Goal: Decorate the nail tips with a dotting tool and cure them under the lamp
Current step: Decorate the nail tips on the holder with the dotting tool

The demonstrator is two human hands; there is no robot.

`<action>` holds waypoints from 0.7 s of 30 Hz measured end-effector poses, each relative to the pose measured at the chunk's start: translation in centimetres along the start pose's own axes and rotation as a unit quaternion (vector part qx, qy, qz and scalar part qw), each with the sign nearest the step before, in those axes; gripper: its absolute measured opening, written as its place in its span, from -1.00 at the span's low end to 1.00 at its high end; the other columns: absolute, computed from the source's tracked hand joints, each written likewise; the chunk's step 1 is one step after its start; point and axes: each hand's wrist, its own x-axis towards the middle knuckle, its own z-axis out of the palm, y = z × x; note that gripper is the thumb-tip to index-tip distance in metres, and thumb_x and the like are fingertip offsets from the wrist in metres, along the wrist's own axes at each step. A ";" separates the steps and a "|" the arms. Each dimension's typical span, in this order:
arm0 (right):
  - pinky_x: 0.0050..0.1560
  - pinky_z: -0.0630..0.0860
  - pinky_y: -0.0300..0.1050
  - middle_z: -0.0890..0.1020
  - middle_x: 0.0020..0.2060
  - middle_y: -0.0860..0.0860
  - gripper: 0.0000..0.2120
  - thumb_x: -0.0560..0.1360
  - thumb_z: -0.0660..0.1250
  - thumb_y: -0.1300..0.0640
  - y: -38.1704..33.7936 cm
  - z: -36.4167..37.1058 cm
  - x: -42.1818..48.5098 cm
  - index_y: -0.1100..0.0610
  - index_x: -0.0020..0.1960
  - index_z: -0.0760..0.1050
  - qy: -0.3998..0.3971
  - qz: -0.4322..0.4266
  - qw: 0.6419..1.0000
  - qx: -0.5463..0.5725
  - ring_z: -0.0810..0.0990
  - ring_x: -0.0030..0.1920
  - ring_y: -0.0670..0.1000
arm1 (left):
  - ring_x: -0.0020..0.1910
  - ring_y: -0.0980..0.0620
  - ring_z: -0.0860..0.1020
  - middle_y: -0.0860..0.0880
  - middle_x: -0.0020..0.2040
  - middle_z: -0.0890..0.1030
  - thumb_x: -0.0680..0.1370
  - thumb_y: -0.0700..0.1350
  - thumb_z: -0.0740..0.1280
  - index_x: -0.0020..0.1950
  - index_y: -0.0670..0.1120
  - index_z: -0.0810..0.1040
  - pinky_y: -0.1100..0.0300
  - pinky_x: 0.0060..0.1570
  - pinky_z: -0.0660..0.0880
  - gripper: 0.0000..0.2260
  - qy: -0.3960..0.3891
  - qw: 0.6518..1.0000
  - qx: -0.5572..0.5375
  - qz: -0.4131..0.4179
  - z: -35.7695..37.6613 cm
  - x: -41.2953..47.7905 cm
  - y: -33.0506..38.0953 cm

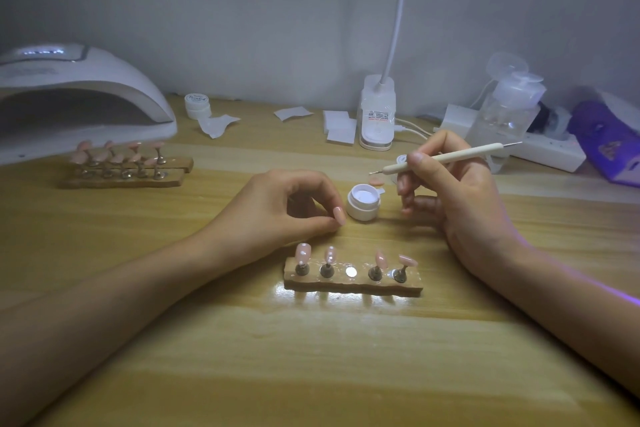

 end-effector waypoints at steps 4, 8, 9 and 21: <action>-0.40 0.51 -0.17 0.57 -0.41 0.06 -0.82 0.59 0.29 0.22 0.3 0.1 0.1 0.15 -0.18 0.38 -0.014 0.030 0.999 -0.023 0.52 -0.39 -0.01 | -0.25 0.23 0.58 0.12 -0.21 0.68 0.45 -0.22 0.51 -0.20 0.03 0.66 0.44 -0.20 0.42 -0.85 -0.007 1.000 0.004 -0.005 0.0 0.0 -0.1; -0.39 0.53 -0.15 0.57 -0.42 0.05 -0.83 0.59 0.29 0.23 0.3 0.1 0.0 0.15 -0.17 0.38 -0.033 0.042 0.998 -0.036 0.53 -0.39 -0.01 | -0.26 0.24 0.58 0.15 -0.22 0.67 0.45 -0.26 0.50 -0.20 0.00 0.66 0.49 -0.22 0.41 -0.85 -0.018 1.000 -0.005 -0.005 0.0 0.0 0.0; -0.39 0.54 -0.15 0.57 -0.42 0.05 -0.83 0.59 0.29 0.24 0.3 0.1 0.0 0.16 -0.17 0.38 -0.036 0.044 0.998 -0.039 0.53 -0.38 -0.01 | -0.26 0.25 0.58 0.15 -0.22 0.67 0.45 -0.26 0.49 -0.20 0.00 0.66 0.50 -0.22 0.41 -0.84 -0.021 1.000 -0.006 -0.004 0.0 0.0 0.0; -0.40 0.54 -0.15 0.58 -0.41 0.08 -0.82 0.59 0.30 0.27 0.7 0.1 0.1 0.17 -0.17 0.37 -0.052 0.054 0.995 -0.061 0.53 -0.36 0.06 | -0.28 0.25 0.61 0.15 -0.23 0.68 0.45 -0.30 0.49 -0.19 -0.09 0.65 0.51 -0.24 0.41 -0.88 -0.025 1.000 -0.017 0.001 0.1 0.1 0.1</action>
